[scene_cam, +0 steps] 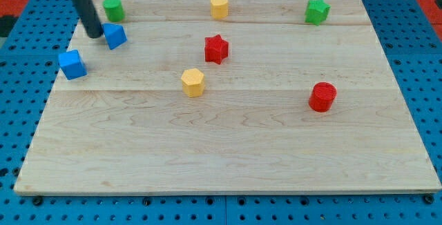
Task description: Slide the hexagon parallel to the left of the red circle
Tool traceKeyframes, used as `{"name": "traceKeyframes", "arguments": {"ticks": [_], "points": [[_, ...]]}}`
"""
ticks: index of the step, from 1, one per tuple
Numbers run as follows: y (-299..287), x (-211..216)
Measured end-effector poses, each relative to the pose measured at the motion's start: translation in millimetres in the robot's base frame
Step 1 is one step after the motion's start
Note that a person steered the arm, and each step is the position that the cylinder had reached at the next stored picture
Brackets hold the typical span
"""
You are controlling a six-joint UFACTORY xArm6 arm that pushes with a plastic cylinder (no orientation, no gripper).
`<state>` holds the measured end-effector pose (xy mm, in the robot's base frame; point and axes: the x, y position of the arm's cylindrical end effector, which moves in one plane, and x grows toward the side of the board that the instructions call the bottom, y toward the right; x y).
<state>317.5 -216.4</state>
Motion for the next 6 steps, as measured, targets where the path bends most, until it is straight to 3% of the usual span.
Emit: {"name": "traceKeyframes", "arguments": {"ticks": [2, 4, 5, 6], "points": [[20.9, 6.7], [98.3, 35.5], [86.4, 89.6], [187.4, 137.1]]}}
